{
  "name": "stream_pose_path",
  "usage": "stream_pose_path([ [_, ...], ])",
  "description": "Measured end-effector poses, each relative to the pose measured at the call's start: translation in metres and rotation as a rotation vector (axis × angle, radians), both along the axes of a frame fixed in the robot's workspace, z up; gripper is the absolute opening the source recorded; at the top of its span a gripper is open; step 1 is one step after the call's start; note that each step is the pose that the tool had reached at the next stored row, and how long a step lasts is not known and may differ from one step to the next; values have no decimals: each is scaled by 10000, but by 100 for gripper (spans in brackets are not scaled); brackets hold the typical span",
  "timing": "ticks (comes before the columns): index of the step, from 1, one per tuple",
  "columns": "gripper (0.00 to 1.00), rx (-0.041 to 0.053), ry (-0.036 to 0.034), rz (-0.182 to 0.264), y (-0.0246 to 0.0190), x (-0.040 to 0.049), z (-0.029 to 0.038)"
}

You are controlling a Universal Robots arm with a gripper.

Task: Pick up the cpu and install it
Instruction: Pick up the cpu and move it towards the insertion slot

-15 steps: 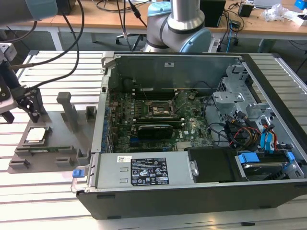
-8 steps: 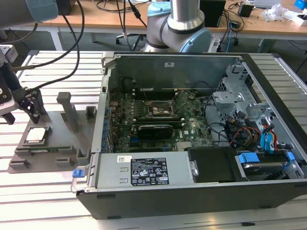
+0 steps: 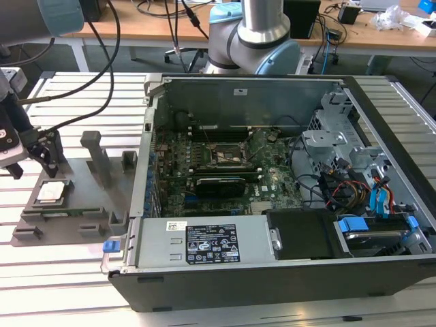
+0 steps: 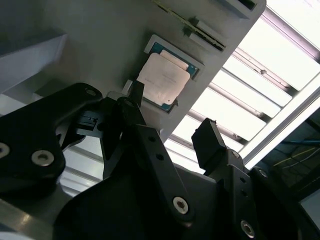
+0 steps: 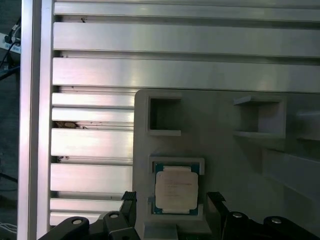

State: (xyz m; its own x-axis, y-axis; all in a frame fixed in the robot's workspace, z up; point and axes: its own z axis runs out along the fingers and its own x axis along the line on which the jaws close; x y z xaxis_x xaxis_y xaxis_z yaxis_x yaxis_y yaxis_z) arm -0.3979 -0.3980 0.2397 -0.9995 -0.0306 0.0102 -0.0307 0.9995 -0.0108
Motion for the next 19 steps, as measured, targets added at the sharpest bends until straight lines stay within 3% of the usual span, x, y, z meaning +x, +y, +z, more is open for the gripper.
stream_pose_path([
  [19,66,0,0,0,0,0,-124],
])
